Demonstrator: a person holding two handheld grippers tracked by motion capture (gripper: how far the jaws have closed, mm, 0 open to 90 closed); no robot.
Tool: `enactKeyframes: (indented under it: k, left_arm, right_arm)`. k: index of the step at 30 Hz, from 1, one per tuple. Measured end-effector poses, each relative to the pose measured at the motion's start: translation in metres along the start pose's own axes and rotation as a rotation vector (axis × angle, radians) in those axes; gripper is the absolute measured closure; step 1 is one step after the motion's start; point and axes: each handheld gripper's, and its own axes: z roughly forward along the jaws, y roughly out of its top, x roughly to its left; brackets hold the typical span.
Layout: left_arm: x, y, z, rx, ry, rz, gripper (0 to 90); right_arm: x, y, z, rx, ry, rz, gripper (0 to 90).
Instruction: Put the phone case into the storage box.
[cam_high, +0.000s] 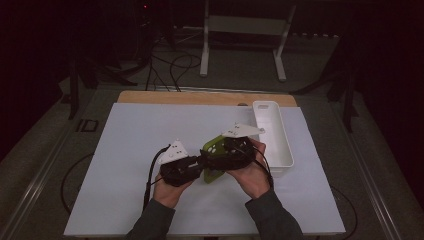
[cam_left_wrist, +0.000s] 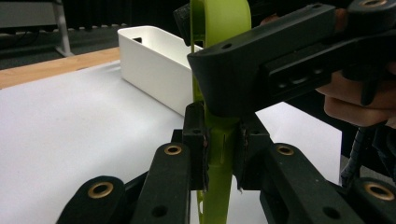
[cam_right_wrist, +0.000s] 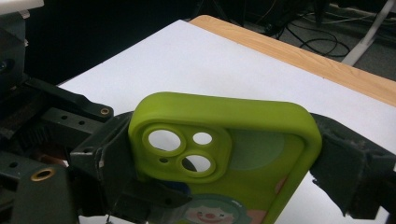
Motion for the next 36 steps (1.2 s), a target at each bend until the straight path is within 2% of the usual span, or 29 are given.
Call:
enactKeyframes:
  k: [14,19,23,26,27,28,31,32,33,36]
  left_arm:
    - [0.0005,0.0005,0.0025,0.009,0.001,-0.009,75.7]
    - [0.0021,0.0002,0.002,0.028,0.015,-0.017,58.6]
    - [0.0024,-0.0002,0.0,0.026,0.04,-0.022,46.3]
    - [0.0031,-0.0005,-0.0014,0.02,0.049,-0.026,37.7]
    - [0.0028,-0.0006,-0.0019,0.025,0.064,-0.028,37.7]
    - [0.0023,-0.0006,-0.0021,0.028,0.075,-0.025,28.8]
    - [0.0024,-0.0006,-0.0023,0.029,0.091,-0.026,18.3]
    - [0.0027,-0.0006,-0.0025,0.031,0.107,-0.024,18.3]
    - [0.0027,-0.0006,-0.0025,0.031,0.107,-0.024,14.0]
    - [0.0026,-0.0007,-0.0026,0.032,0.116,-0.02,9.8]
  right_arm:
    - [0.0011,0.0005,-0.0016,0.004,-0.015,-0.018,15.4]
    - [0.0021,0.0013,-0.0017,0.006,-0.018,-0.02,15.5]
    - [0.0019,0.0016,-0.0018,0.005,-0.024,-0.017,15.4]
    - [0.0018,0.0017,-0.0022,0.005,-0.022,-0.013,15.4]
    - [0.0018,0.0016,-0.0022,0.005,-0.024,-0.015,15.5]
    - [0.0016,0.0016,-0.0022,0.005,-0.024,-0.013,15.4]
    - [0.0015,0.0017,-0.0022,0.004,-0.023,-0.01,15.4]
    - [0.0015,0.0017,-0.0021,0.005,-0.024,-0.01,15.4]
    - [0.0015,0.0017,-0.0021,0.005,-0.024,-0.01,15.4]
    - [0.0015,0.0018,-0.0022,0.005,-0.025,-0.007,15.4]
